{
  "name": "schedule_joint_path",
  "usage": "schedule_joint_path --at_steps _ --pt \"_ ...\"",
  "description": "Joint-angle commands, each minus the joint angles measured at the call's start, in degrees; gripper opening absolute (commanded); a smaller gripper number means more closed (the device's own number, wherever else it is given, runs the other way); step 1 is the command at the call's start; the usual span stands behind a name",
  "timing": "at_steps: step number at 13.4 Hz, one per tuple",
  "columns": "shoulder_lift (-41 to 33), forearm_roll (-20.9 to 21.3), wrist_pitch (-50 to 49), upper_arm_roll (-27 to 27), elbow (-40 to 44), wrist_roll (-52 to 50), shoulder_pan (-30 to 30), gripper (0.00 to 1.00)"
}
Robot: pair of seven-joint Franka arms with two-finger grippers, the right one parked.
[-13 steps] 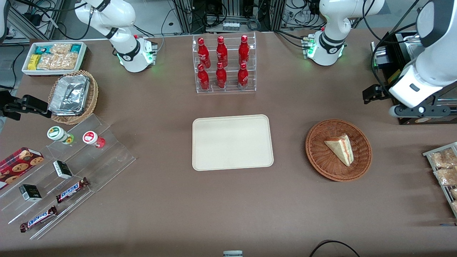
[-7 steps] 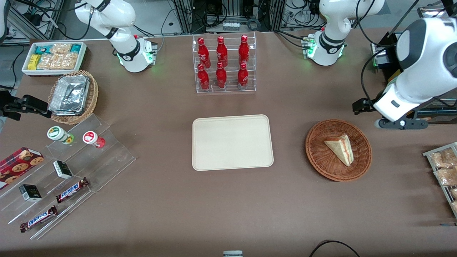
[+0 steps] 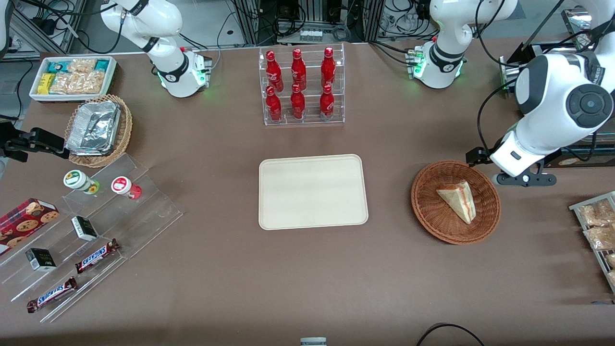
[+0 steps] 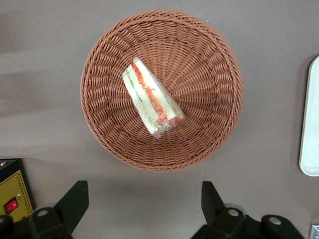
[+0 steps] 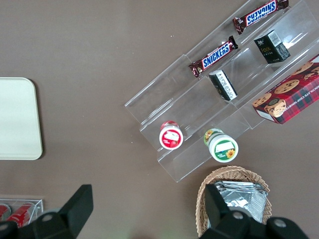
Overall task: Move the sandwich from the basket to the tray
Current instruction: 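Move the left gripper over the wicker basket above the sandwich, then lower the open left gripper around the wrapped sandwich and close it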
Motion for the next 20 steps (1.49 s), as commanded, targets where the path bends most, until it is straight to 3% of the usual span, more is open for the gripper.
schedule_joint_path --at_steps 1,10,16,20 --pt "1.2 0.7 2.2 -0.1 -0.5 0.0 1.1 1.00" --pt "3.7 0.8 9.4 -0.1 -4.2 -7.2 1.2 1.00" --pt "4.0 0.3 16.0 -0.2 -8.8 -27.0 1.0 1.00" --pt "4.9 0.5 18.6 -0.4 -9.6 -34.1 0.5 1.00"
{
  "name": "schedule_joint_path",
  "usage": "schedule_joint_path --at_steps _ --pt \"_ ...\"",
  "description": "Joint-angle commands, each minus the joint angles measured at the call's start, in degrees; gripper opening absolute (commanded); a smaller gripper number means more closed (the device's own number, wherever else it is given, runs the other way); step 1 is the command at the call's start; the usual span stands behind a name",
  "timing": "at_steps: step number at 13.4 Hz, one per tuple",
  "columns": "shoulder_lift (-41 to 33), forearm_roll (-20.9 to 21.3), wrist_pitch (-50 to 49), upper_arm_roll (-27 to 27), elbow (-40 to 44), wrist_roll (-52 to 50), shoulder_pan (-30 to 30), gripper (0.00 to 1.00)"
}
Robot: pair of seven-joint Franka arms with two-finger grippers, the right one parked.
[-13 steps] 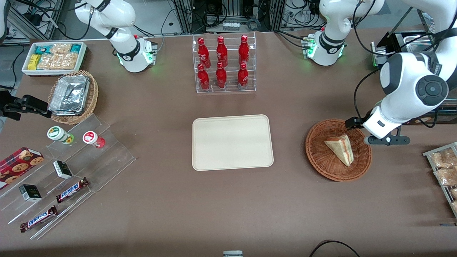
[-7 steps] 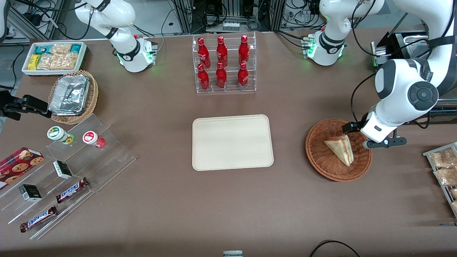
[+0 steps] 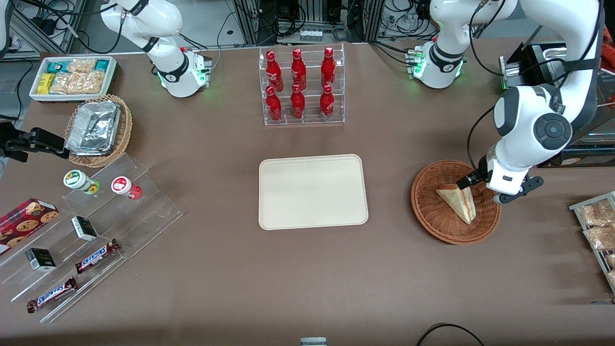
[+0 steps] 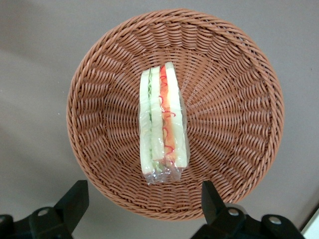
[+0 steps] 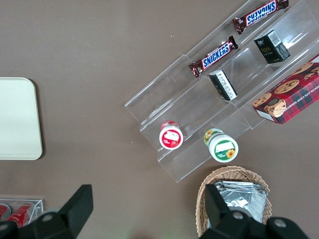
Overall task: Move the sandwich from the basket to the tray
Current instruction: 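Lower the open left gripper around the wrapped sandwich and close it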
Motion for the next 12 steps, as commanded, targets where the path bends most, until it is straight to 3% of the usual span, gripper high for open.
schedule_joint_path --at_steps 1,12 --pt "-0.1 0.4 1.9 -0.2 -0.9 -3.7 -0.2 1.00" --pt "3.4 0.0 10.5 -0.2 -3.1 -5.4 -0.1 1.00"
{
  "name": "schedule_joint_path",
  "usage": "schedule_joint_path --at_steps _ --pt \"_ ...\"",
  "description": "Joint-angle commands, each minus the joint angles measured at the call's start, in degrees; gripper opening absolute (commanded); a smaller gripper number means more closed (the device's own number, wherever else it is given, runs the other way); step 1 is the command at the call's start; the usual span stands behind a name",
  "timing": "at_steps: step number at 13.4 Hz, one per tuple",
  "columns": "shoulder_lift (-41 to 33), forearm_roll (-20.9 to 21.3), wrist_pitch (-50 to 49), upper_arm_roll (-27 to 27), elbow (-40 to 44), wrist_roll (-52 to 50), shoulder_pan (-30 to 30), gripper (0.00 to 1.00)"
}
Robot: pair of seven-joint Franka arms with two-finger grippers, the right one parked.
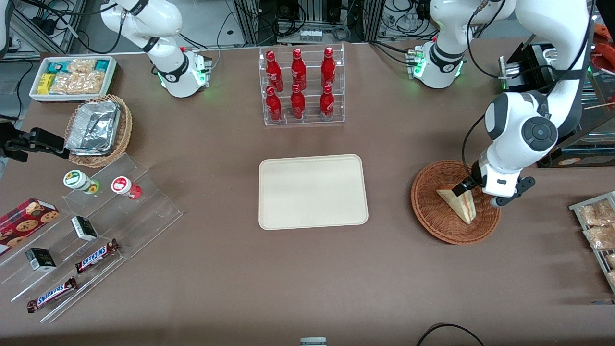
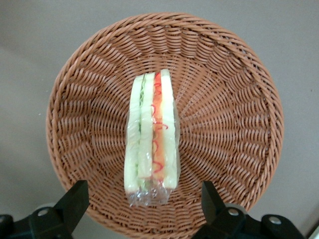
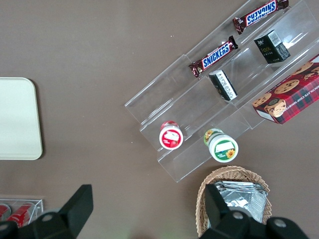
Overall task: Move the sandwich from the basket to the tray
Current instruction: 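Lower the open left gripper around the wrapped sandwich and close it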
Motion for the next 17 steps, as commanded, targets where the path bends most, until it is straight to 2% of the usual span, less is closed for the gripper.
schedule_joint_path --at_steps 1,7,8,9,11,12,17 --pt "1.4 0.0 3.2 -0.1 -0.6 -1.2 0.0 1.00" --pt "4.4 0.0 9.0 -0.1 -2.5 -1.2 0.0 1.00" --pt "4.4 0.1 9.0 -0.1 -2.5 -1.1 0.0 0.97" --pt "4.4 0.2 8.9 -0.1 -2.6 -1.1 0.0 0.78" --pt "4.3 0.4 8.8 -0.1 -2.7 -0.9 0.0 0.16" --pt "4.0 0.5 8.4 -0.1 -2.7 -0.6 0.0 0.00" --pt "1.5 0.9 2.9 -0.2 -2.5 1.1 -0.2 0.00"
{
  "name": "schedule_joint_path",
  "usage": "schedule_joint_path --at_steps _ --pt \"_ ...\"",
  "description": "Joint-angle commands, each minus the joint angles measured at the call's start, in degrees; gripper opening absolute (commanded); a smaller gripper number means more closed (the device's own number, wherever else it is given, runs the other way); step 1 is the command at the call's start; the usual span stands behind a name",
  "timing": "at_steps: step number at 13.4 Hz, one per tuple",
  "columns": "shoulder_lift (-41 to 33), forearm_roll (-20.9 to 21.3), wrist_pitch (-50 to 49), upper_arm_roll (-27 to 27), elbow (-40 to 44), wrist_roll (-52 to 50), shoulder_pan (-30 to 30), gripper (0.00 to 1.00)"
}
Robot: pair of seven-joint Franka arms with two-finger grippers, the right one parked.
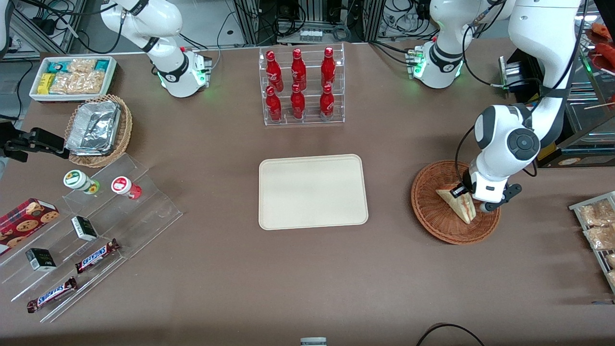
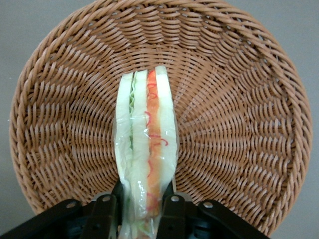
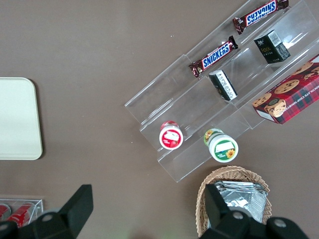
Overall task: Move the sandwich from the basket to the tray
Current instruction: 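Lower the open left gripper around the wrapped sandwich and close it, then lift the sandwich out of the basket and carry it toward the tray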
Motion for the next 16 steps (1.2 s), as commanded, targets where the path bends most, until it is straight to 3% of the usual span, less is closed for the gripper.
schedule_joint_path --at_steps 1,5,10,16 --pt "-3.8 0.8 -4.1 -0.2 -0.6 0.4 -0.5 0.00" --pt "-7.6 0.8 -11.0 -0.3 1.0 0.5 -4.9 0.00" --pt "-7.7 0.6 -25.6 -0.3 10.7 -0.1 -13.0 0.00" --pt "-3.8 -0.1 -25.8 -0.4 15.5 -0.3 -22.4 0.00"
